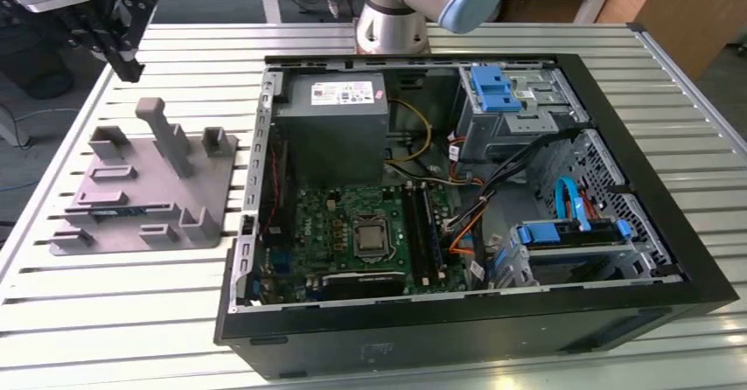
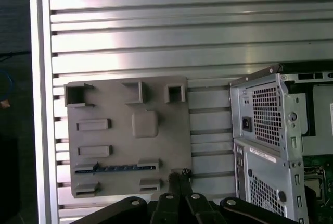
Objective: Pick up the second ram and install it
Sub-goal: 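Reach for the second ram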
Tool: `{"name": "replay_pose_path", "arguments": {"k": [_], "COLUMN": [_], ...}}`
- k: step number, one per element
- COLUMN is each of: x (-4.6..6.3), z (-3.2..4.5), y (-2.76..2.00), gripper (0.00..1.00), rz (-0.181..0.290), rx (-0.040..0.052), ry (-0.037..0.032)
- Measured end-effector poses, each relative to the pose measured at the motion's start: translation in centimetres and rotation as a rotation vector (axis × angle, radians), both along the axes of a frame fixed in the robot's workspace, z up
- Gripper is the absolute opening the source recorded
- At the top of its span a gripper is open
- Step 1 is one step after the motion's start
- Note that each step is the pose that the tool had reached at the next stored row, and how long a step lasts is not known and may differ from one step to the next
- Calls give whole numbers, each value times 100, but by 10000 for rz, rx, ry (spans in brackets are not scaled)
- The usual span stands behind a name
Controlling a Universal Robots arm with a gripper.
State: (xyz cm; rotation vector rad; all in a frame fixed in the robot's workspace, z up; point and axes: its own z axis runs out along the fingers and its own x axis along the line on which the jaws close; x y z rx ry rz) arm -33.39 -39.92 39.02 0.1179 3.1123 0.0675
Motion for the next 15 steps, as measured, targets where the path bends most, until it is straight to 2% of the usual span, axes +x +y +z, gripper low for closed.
{"name": "replay_pose_path", "arguments": {"k": [7, 15], "x": [-186, -314], "z": [-24, -86], "y": [0, -7], "gripper": [10, 10], "rz": [-1, 0], "rx": [1, 2], "ry": [0, -2]}}
